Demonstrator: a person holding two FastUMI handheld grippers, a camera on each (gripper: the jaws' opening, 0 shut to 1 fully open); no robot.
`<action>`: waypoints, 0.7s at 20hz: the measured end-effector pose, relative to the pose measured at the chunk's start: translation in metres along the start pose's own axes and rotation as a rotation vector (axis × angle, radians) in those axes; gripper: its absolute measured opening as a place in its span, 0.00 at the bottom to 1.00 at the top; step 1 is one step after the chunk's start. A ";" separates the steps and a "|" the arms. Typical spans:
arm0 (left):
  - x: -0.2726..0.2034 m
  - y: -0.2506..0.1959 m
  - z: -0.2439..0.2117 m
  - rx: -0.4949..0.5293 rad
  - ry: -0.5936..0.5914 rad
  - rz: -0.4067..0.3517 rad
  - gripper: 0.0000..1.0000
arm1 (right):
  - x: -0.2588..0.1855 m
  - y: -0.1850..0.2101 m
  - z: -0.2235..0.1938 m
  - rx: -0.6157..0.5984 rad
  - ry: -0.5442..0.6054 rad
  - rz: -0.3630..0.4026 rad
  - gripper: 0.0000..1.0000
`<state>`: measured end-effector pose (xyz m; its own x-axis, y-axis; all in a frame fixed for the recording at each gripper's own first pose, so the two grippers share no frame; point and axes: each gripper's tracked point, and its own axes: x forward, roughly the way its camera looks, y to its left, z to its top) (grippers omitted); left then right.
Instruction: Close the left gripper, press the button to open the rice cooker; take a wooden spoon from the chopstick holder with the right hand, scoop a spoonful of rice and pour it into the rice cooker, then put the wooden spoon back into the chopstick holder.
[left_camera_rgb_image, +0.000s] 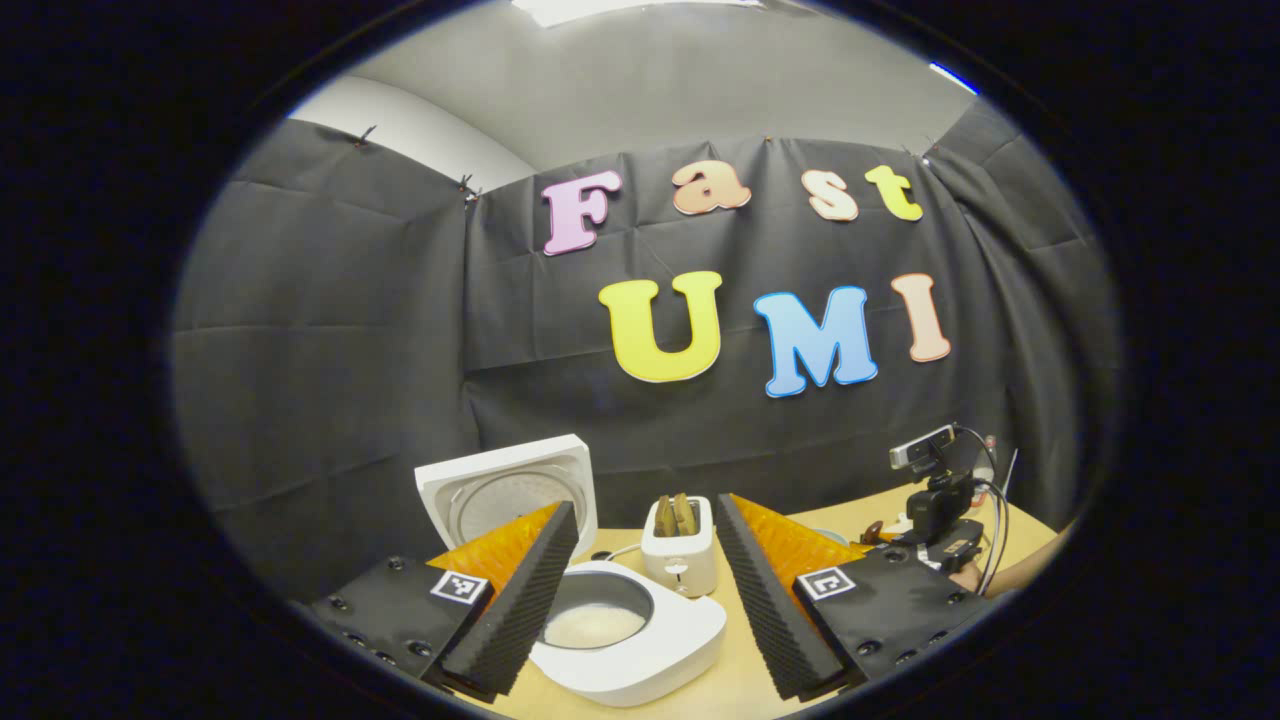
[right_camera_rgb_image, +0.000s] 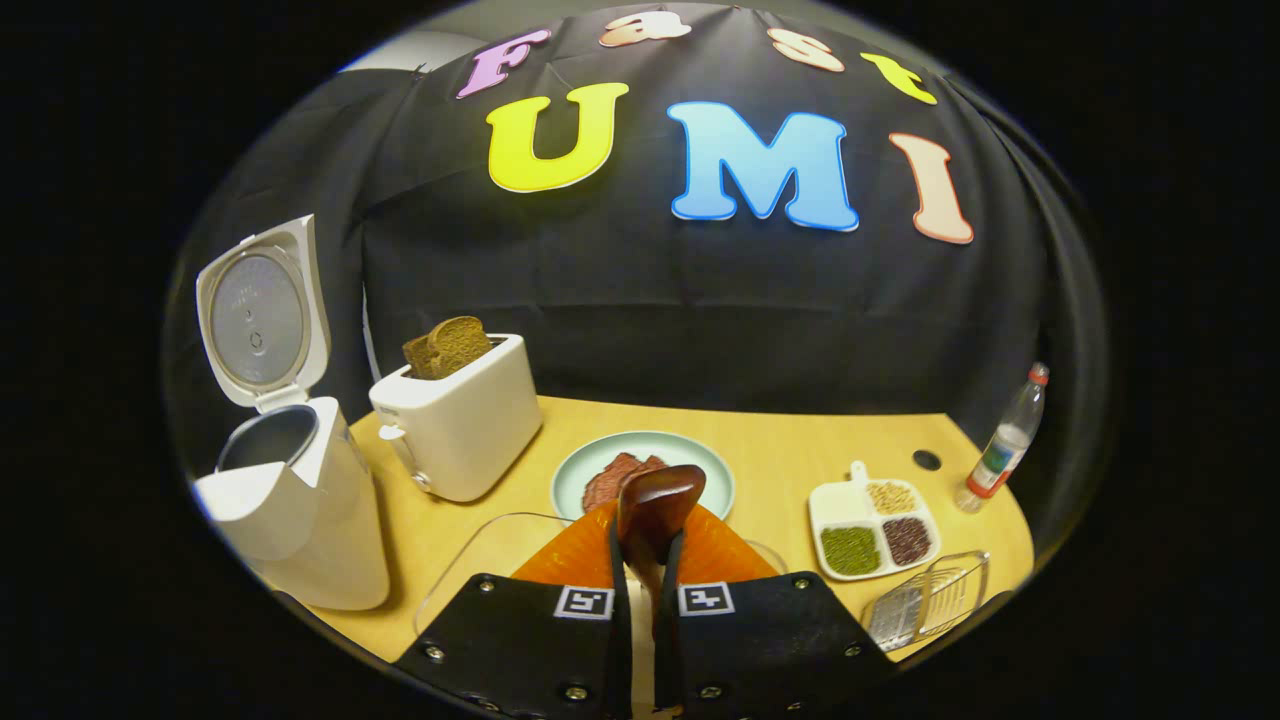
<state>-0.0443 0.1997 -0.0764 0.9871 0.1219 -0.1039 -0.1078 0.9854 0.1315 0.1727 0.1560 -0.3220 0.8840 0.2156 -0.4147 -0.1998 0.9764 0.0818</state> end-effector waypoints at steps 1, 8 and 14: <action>0.002 0.001 -0.003 -0.003 0.006 0.001 0.95 | 0.000 0.004 0.001 0.046 0.002 0.016 0.10; 0.007 0.001 -0.009 -0.016 0.013 -0.006 0.97 | 0.004 -0.003 -0.007 0.556 0.107 0.141 0.09; 0.005 -0.006 -0.006 -0.017 0.009 -0.013 0.97 | -0.013 -0.043 -0.002 0.982 0.100 0.179 0.09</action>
<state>-0.0390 0.1952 -0.0837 0.9873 0.1102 -0.1146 -0.0972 0.9888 0.1131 0.1692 0.1117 -0.3222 0.8264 0.4022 -0.3940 0.1512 0.5156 0.8434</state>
